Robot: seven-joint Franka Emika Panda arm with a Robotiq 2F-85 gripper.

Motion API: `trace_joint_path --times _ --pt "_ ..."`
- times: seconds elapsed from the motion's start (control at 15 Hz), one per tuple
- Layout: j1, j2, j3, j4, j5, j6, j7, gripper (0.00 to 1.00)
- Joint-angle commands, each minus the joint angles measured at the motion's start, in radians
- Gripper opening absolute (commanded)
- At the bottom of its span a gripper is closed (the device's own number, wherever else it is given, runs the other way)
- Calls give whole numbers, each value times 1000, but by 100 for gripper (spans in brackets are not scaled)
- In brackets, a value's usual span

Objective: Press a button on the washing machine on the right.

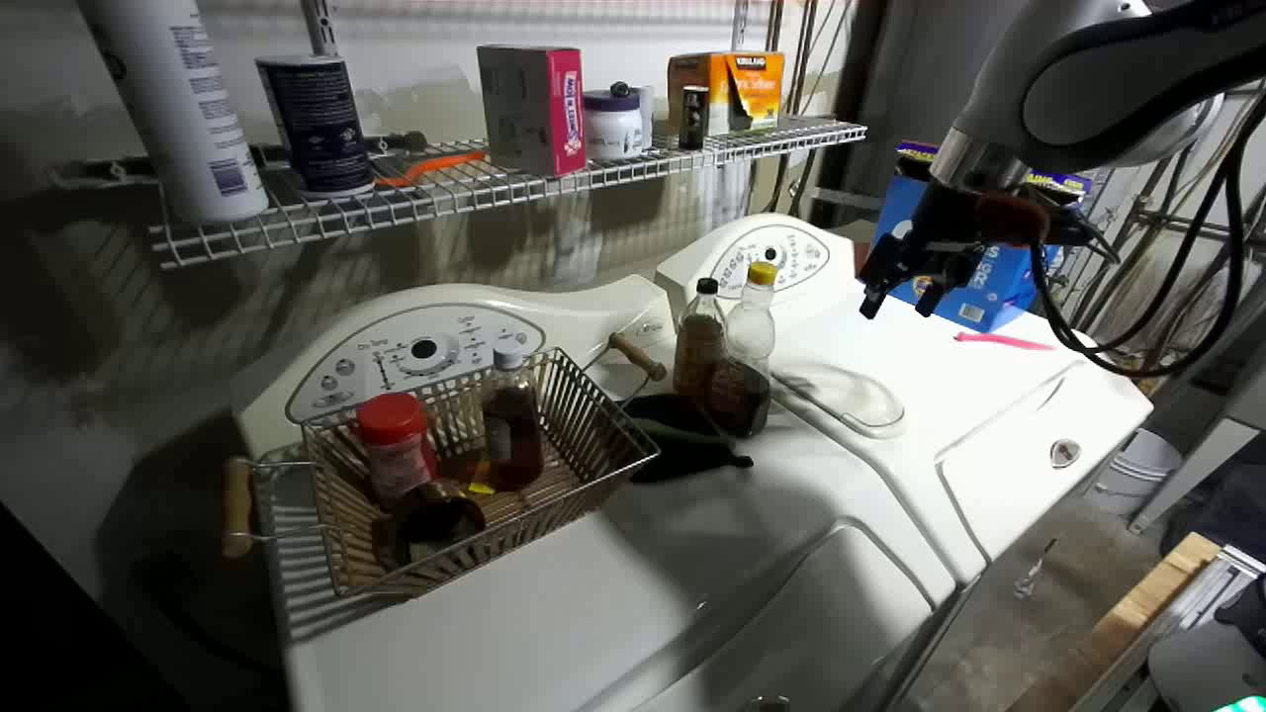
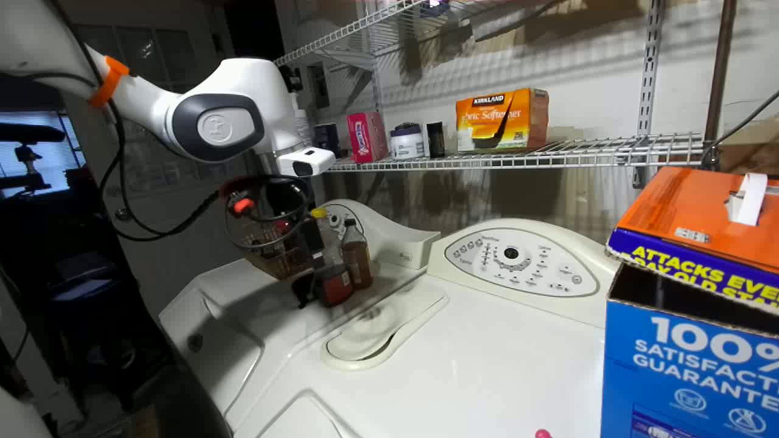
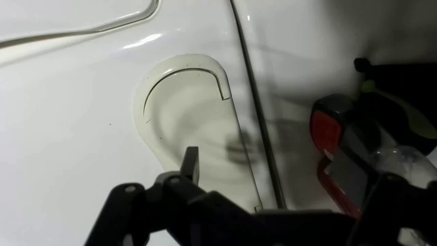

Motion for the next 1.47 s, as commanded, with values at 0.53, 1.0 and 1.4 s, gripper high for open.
trace_joint_path --times 0.53,1.0,1.4 --pt "3 0 -3 1 -2 -2 1 100" --pt "-102 164 -76 220 -189 10 -115 100" --pt "-100 396 -172 442 -154 82 -372 75"
